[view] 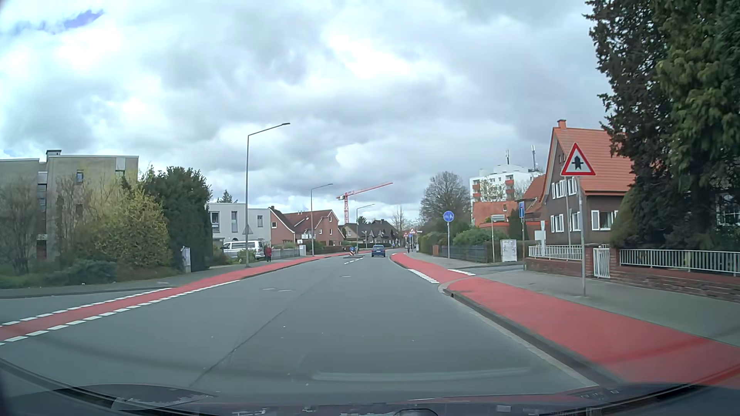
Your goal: Follow the waypoints while adhering to traffic rules and regulations
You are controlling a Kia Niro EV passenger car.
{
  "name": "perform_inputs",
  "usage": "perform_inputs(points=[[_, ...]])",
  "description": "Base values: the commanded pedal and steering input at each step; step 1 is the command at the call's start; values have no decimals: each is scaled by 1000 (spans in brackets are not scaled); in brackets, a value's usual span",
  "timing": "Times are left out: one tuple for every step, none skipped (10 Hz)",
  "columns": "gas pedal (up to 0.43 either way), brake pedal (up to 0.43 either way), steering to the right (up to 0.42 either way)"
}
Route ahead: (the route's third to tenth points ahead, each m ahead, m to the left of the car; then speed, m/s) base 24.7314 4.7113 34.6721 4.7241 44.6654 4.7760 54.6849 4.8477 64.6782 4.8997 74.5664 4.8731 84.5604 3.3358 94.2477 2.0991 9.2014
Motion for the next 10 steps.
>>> perform_inputs(points=[[220,0,-9],[220,0,-16],[220,0,-19],[220,0,-19],[220,0,-19],[220,0,-18],[220,0,-18],[220,0,-17],[209,0,-16],[209,0,-16]])
